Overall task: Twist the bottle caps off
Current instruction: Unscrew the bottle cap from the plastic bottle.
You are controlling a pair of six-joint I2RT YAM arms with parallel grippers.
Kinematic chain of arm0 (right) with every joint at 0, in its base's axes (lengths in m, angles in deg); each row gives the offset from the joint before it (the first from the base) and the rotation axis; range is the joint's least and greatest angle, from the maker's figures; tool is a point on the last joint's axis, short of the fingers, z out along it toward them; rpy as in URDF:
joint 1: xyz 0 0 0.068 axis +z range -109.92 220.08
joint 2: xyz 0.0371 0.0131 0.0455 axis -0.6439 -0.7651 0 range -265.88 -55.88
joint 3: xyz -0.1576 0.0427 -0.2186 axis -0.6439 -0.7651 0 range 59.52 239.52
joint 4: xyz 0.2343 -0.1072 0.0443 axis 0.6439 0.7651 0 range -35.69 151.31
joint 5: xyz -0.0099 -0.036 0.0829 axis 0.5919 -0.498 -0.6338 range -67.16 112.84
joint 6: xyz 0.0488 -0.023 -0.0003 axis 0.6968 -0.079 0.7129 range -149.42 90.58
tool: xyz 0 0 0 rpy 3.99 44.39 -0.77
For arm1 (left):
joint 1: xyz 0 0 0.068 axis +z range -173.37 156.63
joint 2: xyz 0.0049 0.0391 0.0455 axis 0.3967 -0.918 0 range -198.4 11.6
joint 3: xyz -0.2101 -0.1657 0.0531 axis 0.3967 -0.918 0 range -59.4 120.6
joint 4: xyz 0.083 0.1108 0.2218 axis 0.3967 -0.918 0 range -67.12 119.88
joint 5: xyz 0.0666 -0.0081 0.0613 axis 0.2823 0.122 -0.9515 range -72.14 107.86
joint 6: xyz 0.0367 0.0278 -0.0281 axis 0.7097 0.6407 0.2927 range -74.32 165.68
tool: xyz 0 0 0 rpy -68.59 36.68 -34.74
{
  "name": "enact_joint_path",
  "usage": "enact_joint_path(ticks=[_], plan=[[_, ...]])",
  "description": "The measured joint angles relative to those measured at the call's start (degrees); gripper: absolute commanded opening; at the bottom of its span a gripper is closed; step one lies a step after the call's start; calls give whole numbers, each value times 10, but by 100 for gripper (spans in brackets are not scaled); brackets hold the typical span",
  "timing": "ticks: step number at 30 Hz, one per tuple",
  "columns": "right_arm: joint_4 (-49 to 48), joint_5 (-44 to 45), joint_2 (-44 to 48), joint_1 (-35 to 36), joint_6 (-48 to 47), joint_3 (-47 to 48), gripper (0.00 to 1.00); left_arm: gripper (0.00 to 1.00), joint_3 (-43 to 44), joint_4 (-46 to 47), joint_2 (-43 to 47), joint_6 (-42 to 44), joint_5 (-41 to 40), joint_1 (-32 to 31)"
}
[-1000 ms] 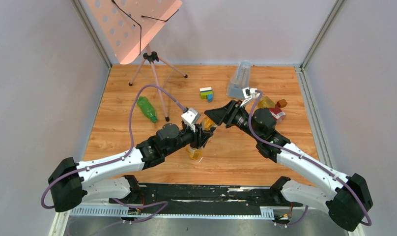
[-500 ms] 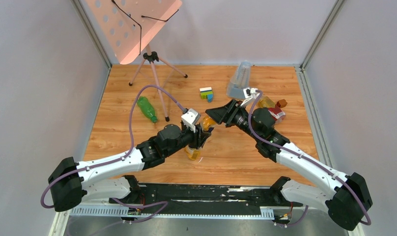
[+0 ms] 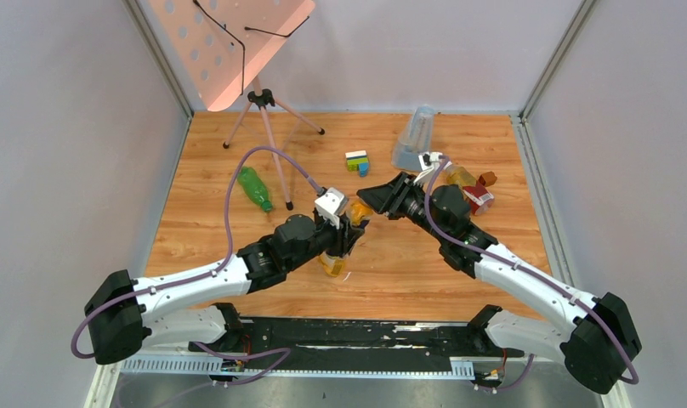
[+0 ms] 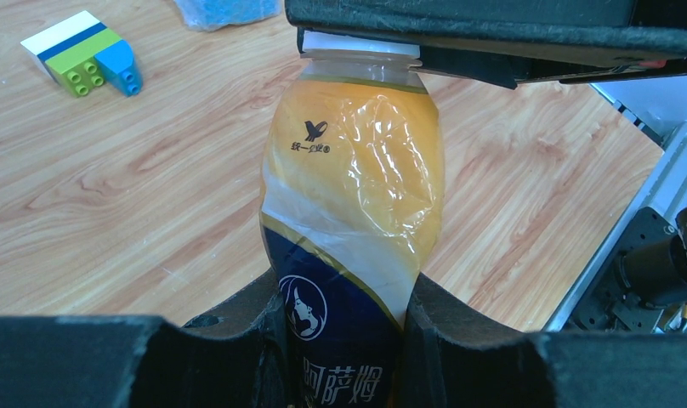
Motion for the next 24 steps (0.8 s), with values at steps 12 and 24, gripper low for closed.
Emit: enact_joint_path(ticks=[12,24], plan=[[-178,-127,10,-66,35,-100,0,0,-14,33,-7,-17,97,29],[-389,-257,46,-93,60,-152,0,0,-74,277,-29,-136,385,108]])
